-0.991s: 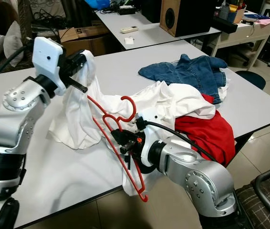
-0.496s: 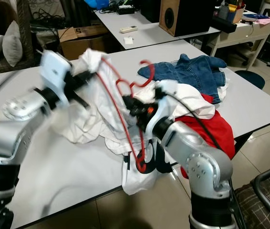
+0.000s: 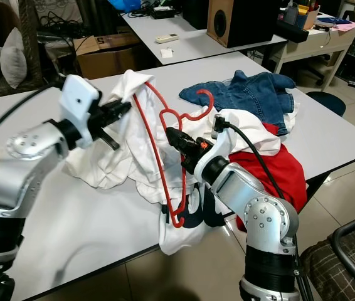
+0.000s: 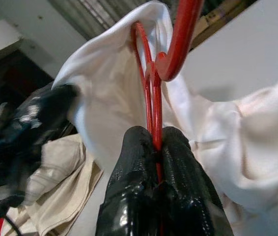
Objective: Hang hanger
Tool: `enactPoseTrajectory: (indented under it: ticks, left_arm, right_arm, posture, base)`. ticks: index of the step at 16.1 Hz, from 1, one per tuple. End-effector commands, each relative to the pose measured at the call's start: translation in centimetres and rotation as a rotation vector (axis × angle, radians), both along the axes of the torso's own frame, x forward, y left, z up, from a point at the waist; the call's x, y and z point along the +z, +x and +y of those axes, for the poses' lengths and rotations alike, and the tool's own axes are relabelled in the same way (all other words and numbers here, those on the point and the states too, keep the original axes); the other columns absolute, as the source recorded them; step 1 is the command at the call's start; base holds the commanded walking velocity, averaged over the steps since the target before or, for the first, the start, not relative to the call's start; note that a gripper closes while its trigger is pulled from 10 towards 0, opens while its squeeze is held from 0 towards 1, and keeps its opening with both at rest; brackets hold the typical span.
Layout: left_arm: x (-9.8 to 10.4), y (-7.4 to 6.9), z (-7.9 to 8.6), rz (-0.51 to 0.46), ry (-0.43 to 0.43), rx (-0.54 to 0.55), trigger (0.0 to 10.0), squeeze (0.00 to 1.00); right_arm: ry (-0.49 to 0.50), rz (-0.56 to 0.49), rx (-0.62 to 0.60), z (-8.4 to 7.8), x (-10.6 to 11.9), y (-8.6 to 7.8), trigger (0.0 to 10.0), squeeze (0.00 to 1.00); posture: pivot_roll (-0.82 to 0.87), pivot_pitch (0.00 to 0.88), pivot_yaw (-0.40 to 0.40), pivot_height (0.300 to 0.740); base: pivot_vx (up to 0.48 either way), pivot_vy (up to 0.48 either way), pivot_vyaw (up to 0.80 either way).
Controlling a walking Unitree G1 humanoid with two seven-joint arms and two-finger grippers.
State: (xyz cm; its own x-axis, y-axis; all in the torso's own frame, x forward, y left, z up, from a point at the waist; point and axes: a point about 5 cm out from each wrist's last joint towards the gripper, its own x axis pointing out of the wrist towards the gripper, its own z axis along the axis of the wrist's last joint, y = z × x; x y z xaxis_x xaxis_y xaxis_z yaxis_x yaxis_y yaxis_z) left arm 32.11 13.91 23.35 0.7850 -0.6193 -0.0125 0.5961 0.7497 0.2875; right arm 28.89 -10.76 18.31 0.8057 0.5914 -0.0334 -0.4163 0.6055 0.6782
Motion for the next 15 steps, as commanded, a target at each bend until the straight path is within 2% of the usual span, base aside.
enactPoseTrajectory:
  ticks: [1,4,5,6,7,8,10,11,12,15]
  left_arm:
    - [0.1,-0.8,0.2,0.018,0.003,-0.068,10.0,1.0]
    - [-1.8,-1.3,0.9,0.083,0.084,-0.1,10.0,1.0]
    - [-1.9,-1.2,0.9,0.085,0.085,-0.097,10.0,1.0]
    - [-2.9,-1.3,1.0,0.12,0.09,-0.099,10.0,1.0]
    - [-4.6,-1.5,1.1,0.154,0.156,-0.095,10.0,1.0]
    - [-5.3,-1.3,1.4,0.141,0.188,-0.055,10.0,1.0]
    - [-7.8,-0.5,2.3,0.096,0.325,0.057,10.0,1.0]
    - [-8.7,-0.2,2.6,0.093,0.343,0.091,10.0,0.04]
    - [-9.1,0.0,2.8,0.095,0.344,0.12,10.0,0.0]
    - [-10.6,0.7,3.2,0.1,0.342,0.193,10.0,0.0]
  right_arm:
    - [0.028,0.007,-0.015,-0.3,0.2,0.2,10.0,0.0]
    - [0.042,0.013,-0.016,-0.2,0.3,0.4,10.0,0.0]
    - [0.044,0.013,-0.015,-0.2,0.3,0.4,10.0,0.0]
    - [0.052,0.013,-0.014,-0.1,0.4,0.4,10.0,0.0]
    - [0.06,0.012,-0.015,0.0,0.5,0.4,10.0,0.0]
    - [0.064,0.011,-0.017,0.1,0.5,0.5,10.0,0.0]
    - [0.065,0.009,-0.021,0.1,0.6,0.5,10.0,0.0]
    - [0.064,0.008,-0.02,0.2,0.6,0.5,10.0,0.0]
    - [0.06,0.006,-0.02,0.2,0.6,0.5,10.0,0.0]
    - [0.047,-0.001,-0.02,0.3,0.6,0.5,10.0,0.0]
  posture:
    - [-0.03,0.001,0.044,0.74]
    - [-0.03,0.004,0.045,0.74]
    - [-0.03,0.004,0.045,0.74]
    - [-0.02,0.003,0.051,0.74]
    - [-0.02,0.004,0.054,0.74]
    - [-0.01,0.002,0.056,0.74]
    - [-0.01,0.001,0.062,0.74]
    - [-0.01,0.0,0.067,0.74]
    - [-0.01,0.0,0.069,0.74]
    - [-0.01,0.0,0.076,0.74]
  base:
    - [0.0,0.0,0.0]
    - [0.0,0.0,0.0]
    - [0.0,0.0,0.0]
    - [0.0,0.0,0.0]
    - [0.0,0.0,0.0]
    - [0.0,0.0,0.0]
    - [0.0,0.0,0.0]
    - [0.0,0.0,0.0]
    - [0.0,0.0,0.0]
    - [0.0,0.0,0.0]
